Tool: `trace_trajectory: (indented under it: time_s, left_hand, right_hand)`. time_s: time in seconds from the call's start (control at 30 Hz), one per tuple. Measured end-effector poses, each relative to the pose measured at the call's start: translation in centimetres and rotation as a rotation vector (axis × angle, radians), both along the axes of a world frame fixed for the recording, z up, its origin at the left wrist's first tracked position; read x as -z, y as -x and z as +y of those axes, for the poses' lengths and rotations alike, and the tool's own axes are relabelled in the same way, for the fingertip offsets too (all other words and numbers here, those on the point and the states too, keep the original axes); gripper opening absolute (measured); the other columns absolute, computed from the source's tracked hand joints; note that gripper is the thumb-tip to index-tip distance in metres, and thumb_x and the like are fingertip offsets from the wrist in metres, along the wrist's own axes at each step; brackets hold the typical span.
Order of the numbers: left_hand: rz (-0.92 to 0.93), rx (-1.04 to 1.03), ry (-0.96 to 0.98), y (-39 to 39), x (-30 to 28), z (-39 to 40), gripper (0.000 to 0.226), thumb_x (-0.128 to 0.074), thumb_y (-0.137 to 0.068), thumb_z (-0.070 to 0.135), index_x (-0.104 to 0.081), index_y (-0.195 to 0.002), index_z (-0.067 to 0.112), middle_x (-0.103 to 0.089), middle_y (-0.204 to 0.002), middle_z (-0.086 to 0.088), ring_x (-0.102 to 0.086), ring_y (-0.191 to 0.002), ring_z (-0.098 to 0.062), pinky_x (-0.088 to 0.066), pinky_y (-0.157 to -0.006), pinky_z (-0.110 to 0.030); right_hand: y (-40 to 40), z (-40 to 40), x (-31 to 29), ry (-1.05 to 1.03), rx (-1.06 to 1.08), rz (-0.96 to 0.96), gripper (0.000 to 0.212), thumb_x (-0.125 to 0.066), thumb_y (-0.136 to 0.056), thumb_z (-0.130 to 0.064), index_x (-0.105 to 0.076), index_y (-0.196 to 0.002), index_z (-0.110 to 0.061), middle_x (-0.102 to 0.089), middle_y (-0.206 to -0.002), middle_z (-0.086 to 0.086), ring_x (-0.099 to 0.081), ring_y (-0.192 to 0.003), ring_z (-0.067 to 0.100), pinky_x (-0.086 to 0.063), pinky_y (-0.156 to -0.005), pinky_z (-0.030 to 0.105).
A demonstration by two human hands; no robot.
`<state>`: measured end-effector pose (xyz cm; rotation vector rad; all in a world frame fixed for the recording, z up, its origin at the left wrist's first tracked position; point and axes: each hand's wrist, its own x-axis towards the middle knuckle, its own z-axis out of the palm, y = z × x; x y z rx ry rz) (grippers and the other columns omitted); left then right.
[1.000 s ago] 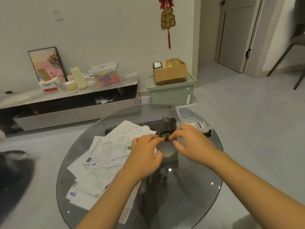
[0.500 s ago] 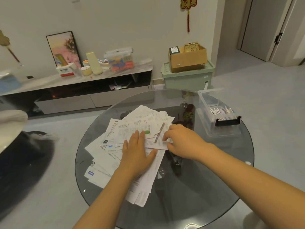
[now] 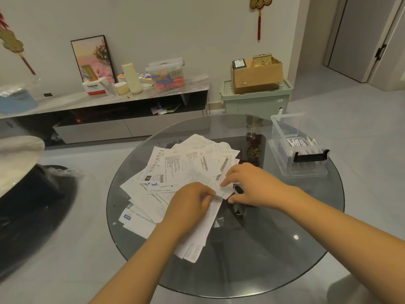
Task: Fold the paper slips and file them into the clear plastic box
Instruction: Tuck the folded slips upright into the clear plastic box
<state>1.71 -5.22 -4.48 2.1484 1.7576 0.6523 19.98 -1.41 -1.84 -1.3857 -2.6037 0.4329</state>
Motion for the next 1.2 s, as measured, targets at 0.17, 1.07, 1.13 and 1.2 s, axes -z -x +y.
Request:
trace_trajectory:
  time_s: [0.17,1.07,1.13,1.2]
  left_hand:
    - [-0.275,0.016,0.098,-0.4,-0.4,-2.7,0.029,-0.059,-0.09,0.019,-0.067,-0.078,0.045,-0.067,-0.082,0.027,-0.058,-0.085,0.013,-0.041,-0.076,-0.004]
    - [-0.221,-0.017,0.217,-1.2,0.9,-5.0,0.078,-0.069,-0.082,0.014,-0.026,-0.142,0.039,-0.033,-0.138,0.01,-0.048,-0.09,0.004,-0.038,-0.081,-0.01]
    - [-0.194,-0.012,0.209,-1.0,0.8,-5.0,0.075,-0.068,-0.083,0.014,-0.028,-0.141,0.04,-0.031,-0.138,0.011,-0.051,-0.09,0.001,-0.041,-0.08,-0.01]
    - [-0.136,0.003,0.161,-0.7,0.9,-5.1,0.067,-0.069,-0.083,0.016,-0.037,-0.138,0.038,-0.029,-0.14,0.011,-0.048,-0.108,-0.006,-0.041,-0.095,-0.019]
  right_hand:
    - [-1.2,-1.4,-0.3,0.094,-0.073,0.049,0.018,-0.069,-0.079,-0.033,-0.071,-0.096,-0.027,-0.063,-0.115,-0.008,-0.053,-0.11,0.013,-0.044,-0.094,0.032]
    - [-0.4,-4.8,2.3,0.15,0.13,0.058,0.084,-0.071,-0.078,-0.038,-0.017,-0.143,-0.041,-0.038,-0.128,-0.001,-0.03,-0.121,0.02,-0.026,-0.102,0.032]
    - [-0.7,-4.8,2.3,0.153,0.108,0.081,0.071,-0.07,-0.079,-0.035,-0.029,-0.136,-0.044,-0.032,-0.129,-0.004,-0.026,-0.122,0.018,-0.024,-0.104,0.03]
    - [-1.0,-5.0,2.3,0.062,0.034,0.057,0.049,-0.068,-0.081,-0.038,-0.047,-0.125,-0.043,-0.03,-0.132,-0.01,-0.022,-0.123,0.014,-0.02,-0.104,0.029]
